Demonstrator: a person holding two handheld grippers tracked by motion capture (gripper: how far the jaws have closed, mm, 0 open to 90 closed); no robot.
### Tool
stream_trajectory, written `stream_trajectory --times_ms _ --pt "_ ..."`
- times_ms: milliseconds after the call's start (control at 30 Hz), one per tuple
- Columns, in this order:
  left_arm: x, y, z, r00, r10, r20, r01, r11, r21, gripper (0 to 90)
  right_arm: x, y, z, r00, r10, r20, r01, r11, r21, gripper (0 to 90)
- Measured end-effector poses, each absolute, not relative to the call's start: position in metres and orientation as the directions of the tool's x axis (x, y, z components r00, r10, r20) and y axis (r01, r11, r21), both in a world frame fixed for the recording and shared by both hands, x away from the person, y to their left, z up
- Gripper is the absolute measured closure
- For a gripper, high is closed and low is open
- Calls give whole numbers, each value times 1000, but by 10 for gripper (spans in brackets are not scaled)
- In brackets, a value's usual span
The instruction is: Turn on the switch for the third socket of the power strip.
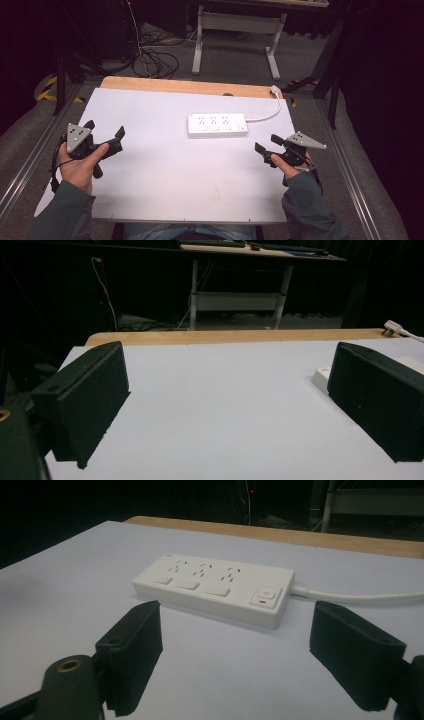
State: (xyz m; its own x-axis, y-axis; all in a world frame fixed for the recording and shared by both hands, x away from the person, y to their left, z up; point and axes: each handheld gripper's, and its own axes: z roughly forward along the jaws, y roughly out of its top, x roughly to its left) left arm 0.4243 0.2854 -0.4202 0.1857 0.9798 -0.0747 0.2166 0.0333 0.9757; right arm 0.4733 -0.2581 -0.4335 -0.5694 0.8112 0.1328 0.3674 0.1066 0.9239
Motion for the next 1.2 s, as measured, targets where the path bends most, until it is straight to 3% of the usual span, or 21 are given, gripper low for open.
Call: stream_trajectory --times_ms 467,933,1067,1200 --pt "425 286 -421 181 980 -78 221 37 975 38 474 -256 -436 -575 809 126 383 131 914 239" --pt "425 286 -421 186 980 -73 223 30 974 39 474 -249 -436 -625 771 122 393 175 903 820" --pt "425 285 -421 189 979 -73 223 29 974 38 474 -249 -435 -632 766 115 389 186 902 893" --pt "425 285 -421 191 979 -69 225 25 974 40 475 -245 -434 -644 757 105 389 206 898 900"
